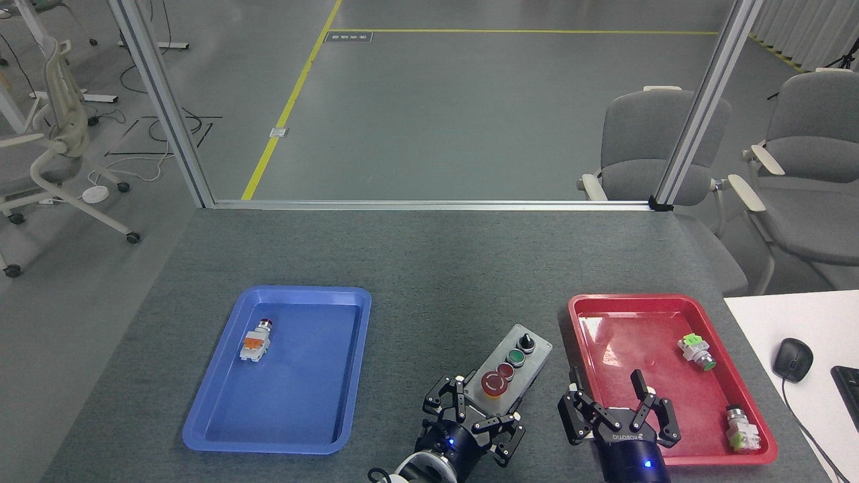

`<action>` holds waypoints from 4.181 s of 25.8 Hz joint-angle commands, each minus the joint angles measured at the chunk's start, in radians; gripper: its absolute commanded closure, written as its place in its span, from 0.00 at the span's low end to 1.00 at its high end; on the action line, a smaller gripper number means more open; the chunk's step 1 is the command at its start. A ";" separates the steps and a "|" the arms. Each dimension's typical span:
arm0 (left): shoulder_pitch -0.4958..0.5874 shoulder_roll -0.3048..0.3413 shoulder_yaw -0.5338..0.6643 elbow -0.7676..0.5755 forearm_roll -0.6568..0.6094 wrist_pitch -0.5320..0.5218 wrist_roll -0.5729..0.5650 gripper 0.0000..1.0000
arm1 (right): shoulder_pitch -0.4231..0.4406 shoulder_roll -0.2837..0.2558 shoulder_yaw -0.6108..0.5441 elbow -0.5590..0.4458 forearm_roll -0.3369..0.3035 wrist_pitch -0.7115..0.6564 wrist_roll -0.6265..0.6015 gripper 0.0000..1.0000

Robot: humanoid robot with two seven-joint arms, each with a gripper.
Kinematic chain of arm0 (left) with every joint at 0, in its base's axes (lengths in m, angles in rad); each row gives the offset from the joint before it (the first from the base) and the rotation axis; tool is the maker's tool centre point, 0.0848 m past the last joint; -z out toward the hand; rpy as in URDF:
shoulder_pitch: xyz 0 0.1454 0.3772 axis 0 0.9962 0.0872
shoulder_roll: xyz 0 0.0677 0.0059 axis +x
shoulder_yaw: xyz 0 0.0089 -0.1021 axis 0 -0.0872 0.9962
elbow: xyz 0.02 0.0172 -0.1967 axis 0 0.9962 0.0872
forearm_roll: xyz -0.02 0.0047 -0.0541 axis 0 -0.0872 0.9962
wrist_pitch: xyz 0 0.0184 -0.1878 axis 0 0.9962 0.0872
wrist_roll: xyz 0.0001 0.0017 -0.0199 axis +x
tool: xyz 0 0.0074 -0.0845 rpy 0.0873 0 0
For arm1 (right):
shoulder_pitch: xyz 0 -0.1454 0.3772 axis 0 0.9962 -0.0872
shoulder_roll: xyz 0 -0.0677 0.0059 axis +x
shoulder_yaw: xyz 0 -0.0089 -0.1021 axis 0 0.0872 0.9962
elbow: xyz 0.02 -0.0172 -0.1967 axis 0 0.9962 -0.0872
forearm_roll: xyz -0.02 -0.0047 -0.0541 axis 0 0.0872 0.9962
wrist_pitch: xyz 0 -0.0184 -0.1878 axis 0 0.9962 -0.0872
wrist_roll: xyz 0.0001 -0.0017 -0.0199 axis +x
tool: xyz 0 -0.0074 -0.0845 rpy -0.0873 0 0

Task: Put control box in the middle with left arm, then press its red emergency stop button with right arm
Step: 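Lower the control box onto the table between the trays, then open the left gripper and withdraw it toward the blue tray, then move the right gripper over the box and press the red emergency stop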

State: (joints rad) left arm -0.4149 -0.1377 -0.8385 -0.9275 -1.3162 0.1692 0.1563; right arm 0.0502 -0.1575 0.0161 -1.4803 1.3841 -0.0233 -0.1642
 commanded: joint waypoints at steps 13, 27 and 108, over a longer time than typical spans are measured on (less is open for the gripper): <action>-0.027 0.001 -0.004 0.024 0.002 0.010 -0.040 0.35 | 0.000 0.018 -0.008 -0.002 0.003 0.000 0.005 0.01; -0.032 0.003 -0.002 0.039 0.000 0.012 -0.043 0.10 | 0.000 0.024 -0.002 -0.002 0.003 0.008 0.037 0.01; 0.206 0.253 1.076 -0.343 0.058 -0.418 -0.029 0.01 | -0.300 0.214 0.370 0.449 0.131 0.206 0.100 1.00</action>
State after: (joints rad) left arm -0.2107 0.1380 0.2387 -1.2594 -1.2564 -0.2776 0.1309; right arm -0.2502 0.0575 0.3886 -1.0572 1.5169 0.1819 -0.0676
